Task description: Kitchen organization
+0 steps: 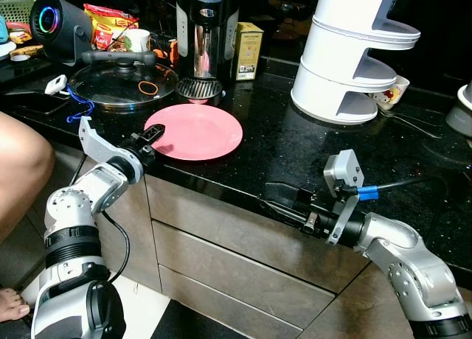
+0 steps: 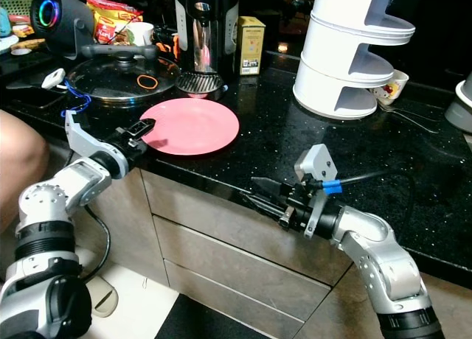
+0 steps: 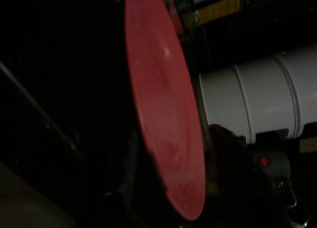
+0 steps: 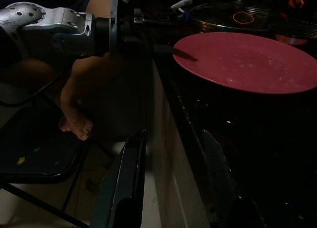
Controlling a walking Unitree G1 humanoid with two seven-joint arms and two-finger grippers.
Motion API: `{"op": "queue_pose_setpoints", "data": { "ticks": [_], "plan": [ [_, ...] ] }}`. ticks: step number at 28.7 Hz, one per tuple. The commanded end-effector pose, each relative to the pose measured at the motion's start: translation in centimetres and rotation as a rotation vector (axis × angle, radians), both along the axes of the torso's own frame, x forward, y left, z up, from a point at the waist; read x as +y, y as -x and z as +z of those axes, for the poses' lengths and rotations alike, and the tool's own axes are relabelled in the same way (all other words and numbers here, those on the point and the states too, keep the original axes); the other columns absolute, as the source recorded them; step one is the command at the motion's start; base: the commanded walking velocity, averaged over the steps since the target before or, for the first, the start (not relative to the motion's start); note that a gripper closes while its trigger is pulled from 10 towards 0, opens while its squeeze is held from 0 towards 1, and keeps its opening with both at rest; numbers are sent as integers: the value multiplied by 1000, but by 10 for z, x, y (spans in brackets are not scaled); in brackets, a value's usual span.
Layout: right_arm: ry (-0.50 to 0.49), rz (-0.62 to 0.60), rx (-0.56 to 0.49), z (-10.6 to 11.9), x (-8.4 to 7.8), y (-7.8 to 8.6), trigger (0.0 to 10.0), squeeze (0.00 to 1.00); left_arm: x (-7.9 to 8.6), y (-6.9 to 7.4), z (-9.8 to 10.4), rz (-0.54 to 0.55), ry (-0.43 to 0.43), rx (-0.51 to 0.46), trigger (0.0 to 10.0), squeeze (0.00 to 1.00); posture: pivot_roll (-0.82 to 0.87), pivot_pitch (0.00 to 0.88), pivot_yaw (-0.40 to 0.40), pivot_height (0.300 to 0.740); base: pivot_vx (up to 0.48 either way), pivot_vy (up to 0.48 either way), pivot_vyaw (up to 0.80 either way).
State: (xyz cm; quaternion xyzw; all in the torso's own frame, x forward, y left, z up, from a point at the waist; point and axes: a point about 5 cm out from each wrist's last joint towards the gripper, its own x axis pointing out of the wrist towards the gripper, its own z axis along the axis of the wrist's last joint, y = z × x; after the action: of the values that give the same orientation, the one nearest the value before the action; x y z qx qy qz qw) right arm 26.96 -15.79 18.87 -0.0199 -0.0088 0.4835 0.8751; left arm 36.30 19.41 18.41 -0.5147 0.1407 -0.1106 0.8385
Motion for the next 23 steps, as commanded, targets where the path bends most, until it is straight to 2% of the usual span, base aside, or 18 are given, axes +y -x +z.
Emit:
{"op": "queue_pose_setpoints", "data": {
  "ticks": [1,12,19,23],
  "plan": [
    [18,0,1,1,0,1,10000,0,-5,2,-15,-29,-7,70,0,0,-86,0,-82,740,0,0,0],
    [18,-7,-3,2,-1,1,10000,0,-1,6,-28,1,-21,112,0,0,-87,0,-81,740,0,0,0],
    [16,-9,-4,2,-1,0,10000,0,-1,7,-29,8,-21,115,0,0,-83,0,-84,740,0,0,0],
    [-26,-52,-25,5,-3,-5,10000,0,-2,6,-19,34,-20,48,0,0,-79,0,-85,740,0,0,0]
  ]
}}
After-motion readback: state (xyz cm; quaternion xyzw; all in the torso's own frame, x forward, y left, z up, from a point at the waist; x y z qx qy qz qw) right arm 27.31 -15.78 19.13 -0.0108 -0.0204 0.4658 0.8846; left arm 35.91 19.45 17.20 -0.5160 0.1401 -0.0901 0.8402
